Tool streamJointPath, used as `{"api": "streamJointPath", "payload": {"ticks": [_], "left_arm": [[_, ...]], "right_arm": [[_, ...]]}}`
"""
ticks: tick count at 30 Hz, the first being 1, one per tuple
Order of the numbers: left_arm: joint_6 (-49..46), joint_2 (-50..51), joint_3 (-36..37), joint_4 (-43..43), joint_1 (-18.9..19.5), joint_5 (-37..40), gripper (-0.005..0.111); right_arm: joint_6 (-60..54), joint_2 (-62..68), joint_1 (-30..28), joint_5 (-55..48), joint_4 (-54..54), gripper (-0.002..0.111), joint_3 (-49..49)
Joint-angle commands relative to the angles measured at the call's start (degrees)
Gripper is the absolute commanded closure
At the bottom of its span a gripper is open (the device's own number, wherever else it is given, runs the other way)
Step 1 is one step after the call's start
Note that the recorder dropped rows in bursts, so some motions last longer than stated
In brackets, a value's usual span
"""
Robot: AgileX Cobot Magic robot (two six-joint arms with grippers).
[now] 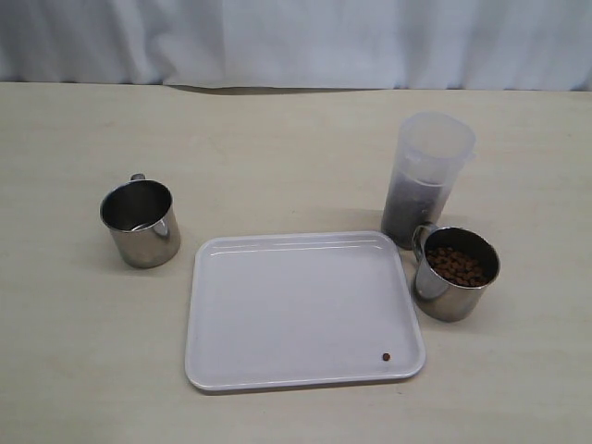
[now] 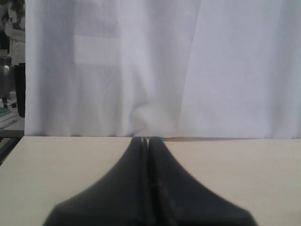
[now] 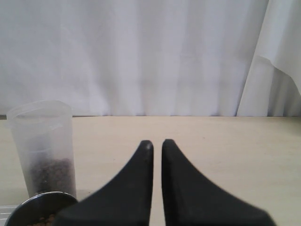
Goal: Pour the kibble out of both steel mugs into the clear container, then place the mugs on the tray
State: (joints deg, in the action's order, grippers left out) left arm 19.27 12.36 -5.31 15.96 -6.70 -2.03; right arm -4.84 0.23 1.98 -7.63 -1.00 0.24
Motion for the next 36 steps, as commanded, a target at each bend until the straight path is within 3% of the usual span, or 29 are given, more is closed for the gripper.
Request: {"api": "streamJointPath", "payload": {"ticks": [1,20,25,29,36], "left_arm": [[0.16,-0.09,-0.08,-0.05,0.11,0.00,0.107],[0.16,-0.09,-0.08,0.07,0.11,0.00,0.107],[0.16,-0.09,-0.08,0.07,0.11,0.00,0.107],[0.16,-0.09,-0.08,0.07,0.11,0.00,0.107],[0.16,-0.09,-0.08,0.07,0.11,0.00,0.107]], "right_arm": [[0.08,-0.23,0.18,0.07,-0.11,0.103,-0.24],[-3.41,-0.23,0.18,6.50,3.30,0.103,-0.24],[-1.03,-0.23,0.18,6.10,-7.25,0.103,-0.24],[-3.52,-0.23,0.18,9.55,-7.04,0.103,-0.24],[2.54,-0.23,0.18,9.65,-12.10,0.103,-0.24]]}}
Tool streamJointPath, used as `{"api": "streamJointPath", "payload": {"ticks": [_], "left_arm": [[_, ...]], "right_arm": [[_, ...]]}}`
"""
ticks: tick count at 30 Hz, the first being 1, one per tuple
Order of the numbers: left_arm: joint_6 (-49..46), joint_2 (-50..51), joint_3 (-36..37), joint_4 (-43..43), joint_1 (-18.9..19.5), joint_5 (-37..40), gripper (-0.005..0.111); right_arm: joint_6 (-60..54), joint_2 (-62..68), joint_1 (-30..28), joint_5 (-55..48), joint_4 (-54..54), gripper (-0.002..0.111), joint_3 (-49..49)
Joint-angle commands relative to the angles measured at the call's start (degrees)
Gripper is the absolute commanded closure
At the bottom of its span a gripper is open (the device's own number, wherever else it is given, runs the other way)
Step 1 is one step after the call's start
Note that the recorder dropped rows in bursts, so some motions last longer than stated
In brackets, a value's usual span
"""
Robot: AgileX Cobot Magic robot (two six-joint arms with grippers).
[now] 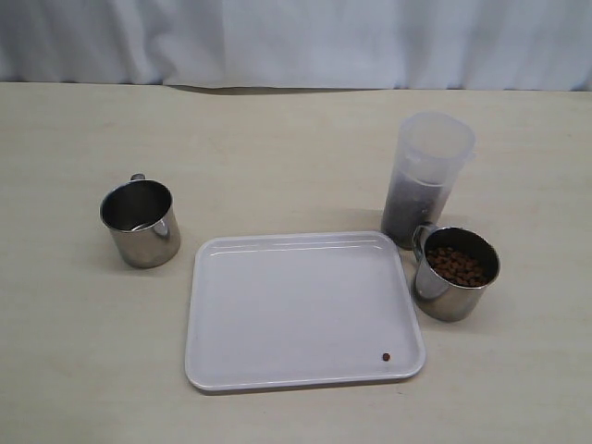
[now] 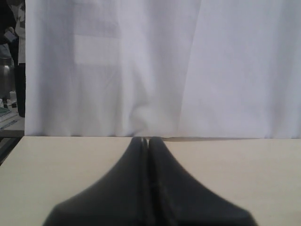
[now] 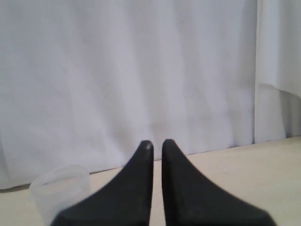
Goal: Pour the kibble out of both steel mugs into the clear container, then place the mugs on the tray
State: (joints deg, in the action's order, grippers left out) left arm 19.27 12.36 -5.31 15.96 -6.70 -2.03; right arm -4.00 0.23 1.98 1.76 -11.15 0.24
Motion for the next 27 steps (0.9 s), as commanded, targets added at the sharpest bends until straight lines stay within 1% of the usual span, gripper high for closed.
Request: {"api": "streamJointPath", "payload": {"ticks": [1,7,13,15,18,24,27], "left_arm": [[0.16,-0.09,-0.08,0.07,0.11,0.00,0.107],[0.16,-0.09,-0.08,-0.14,0.11,0.00,0.107],[0.16,-0.09,-0.08,-0.14,0.11,0.00,0.107],[0.16,-0.09,-0.08,-0.14,0.11,0.00,0.107],[0.16,-0.09,-0.08,-0.14,0.11,0.00,0.107],[0.16,-0.09,-0.08,-0.14,0.11,0.00,0.107],[0.16,-0.09,-0.08,-0.14,0.11,0.00,0.107]], "right_arm": [[1.70,-0.23,0.18,-0.42,-1.95,0.103,-0.24],[1.70,0.09,0.18,-3.54,-1.95,0.103,-0.24],[3.02,8.51,0.18,-2.76,-2.11,0.103,-0.24],[3.14,12.69,1.23,-1.76,-2.11,0.103,-0.24],[3.14,18.85,5.83,0.09,-1.70,0.103,-0.24],[1.98,30.86,18.21,4.49,0.24,0.103,-0.24],[-0.59,36.59,21.80,7.78,0.24,0.103,-0.24]]}}
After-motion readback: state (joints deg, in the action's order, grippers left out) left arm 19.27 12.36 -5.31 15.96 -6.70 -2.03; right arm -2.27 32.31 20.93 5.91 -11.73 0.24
